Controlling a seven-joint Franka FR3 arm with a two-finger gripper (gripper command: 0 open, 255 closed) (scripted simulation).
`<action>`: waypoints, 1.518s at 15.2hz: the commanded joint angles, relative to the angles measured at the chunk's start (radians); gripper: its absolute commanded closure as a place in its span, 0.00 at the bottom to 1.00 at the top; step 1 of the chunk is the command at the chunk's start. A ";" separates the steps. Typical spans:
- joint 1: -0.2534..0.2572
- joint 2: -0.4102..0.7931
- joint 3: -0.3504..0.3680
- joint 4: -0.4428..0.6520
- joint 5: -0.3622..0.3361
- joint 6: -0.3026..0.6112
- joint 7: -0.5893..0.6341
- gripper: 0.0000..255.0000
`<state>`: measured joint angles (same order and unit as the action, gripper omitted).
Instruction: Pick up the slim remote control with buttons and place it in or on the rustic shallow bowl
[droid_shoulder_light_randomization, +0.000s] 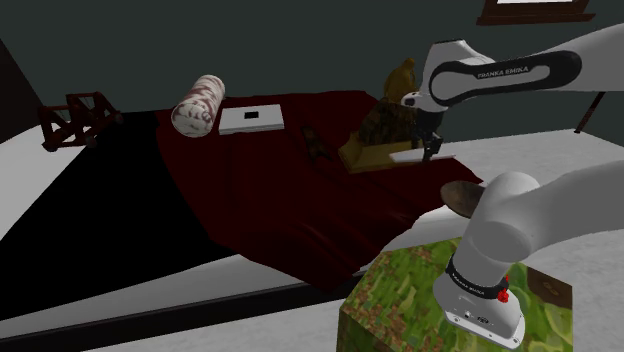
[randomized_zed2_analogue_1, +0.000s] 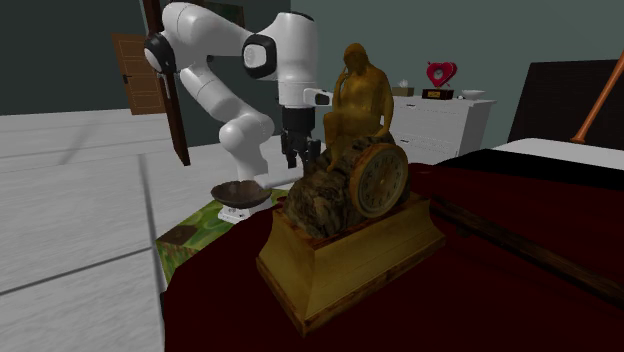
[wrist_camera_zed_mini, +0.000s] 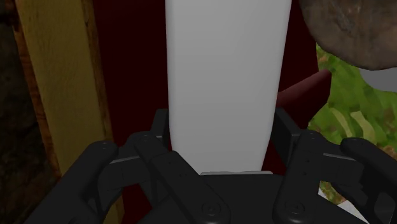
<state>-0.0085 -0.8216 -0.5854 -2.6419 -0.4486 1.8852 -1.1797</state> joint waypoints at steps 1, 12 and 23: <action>-0.044 -0.087 0.019 -0.040 -0.015 -0.051 -0.011 1.00; -0.338 -0.579 0.042 -0.209 -0.097 -0.387 -0.209 1.00; -0.427 -0.659 -0.055 -0.335 -0.198 -0.350 -0.247 1.00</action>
<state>-0.4266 -1.4729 -0.6318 -2.9609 -0.6377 1.5287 -1.4257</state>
